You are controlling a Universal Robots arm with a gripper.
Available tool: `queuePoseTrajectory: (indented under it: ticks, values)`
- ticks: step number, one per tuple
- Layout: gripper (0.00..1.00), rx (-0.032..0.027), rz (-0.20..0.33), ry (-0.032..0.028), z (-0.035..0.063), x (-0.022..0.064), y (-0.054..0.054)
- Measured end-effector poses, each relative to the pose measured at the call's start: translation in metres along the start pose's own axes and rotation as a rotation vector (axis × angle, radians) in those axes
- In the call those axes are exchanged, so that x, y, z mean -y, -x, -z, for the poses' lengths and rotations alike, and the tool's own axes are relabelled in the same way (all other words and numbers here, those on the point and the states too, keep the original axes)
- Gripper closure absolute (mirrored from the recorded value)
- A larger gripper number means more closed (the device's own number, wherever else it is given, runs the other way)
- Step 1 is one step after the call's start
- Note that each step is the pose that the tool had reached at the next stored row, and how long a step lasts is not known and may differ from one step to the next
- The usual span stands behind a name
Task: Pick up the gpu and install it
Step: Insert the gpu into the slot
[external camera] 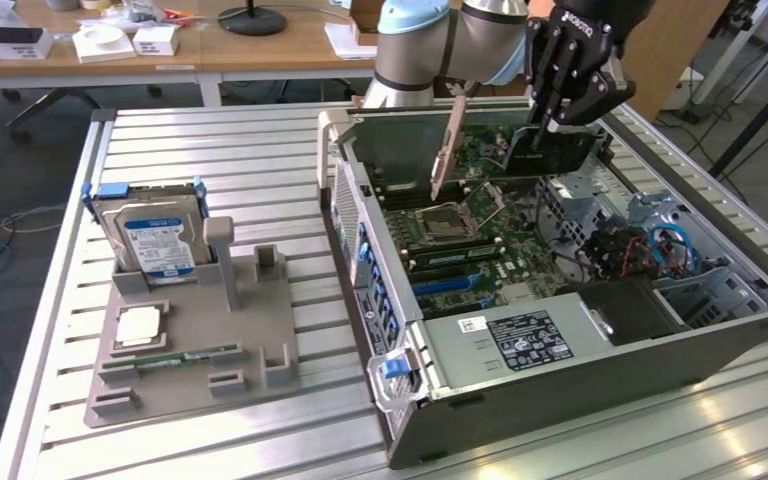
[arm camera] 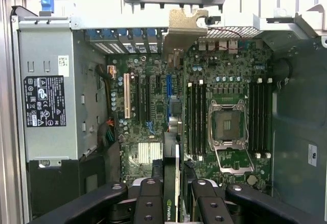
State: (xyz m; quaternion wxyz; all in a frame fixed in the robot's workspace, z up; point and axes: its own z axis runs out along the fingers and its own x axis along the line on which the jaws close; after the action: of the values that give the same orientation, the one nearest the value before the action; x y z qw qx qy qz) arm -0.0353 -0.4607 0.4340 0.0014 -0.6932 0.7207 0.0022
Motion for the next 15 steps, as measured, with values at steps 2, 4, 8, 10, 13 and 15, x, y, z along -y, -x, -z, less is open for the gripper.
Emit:
queuePoseTrajectory:
  ticks: [2,4,8,10,13,15]
  values:
    - [0.74,0.0,0.0,-0.0001,-0.0025,-0.0001,0.0]
    - [0.74,-0.0001,0.0,0.0001,-0.0054,-0.0001,0.0]
    - [0.74,-0.0001,0.0,0.0,-0.0107,-0.0001,0.0]
    - [0.74,-0.0002,0.0,0.0,-0.0111,-0.0001,0.0]
    - [0.74,-0.0002,0.0,0.0001,-0.0111,-0.0001,0.0]
    - [0.74,0.0003,0.0,-0.0001,-0.0116,-0.0001,0.0]
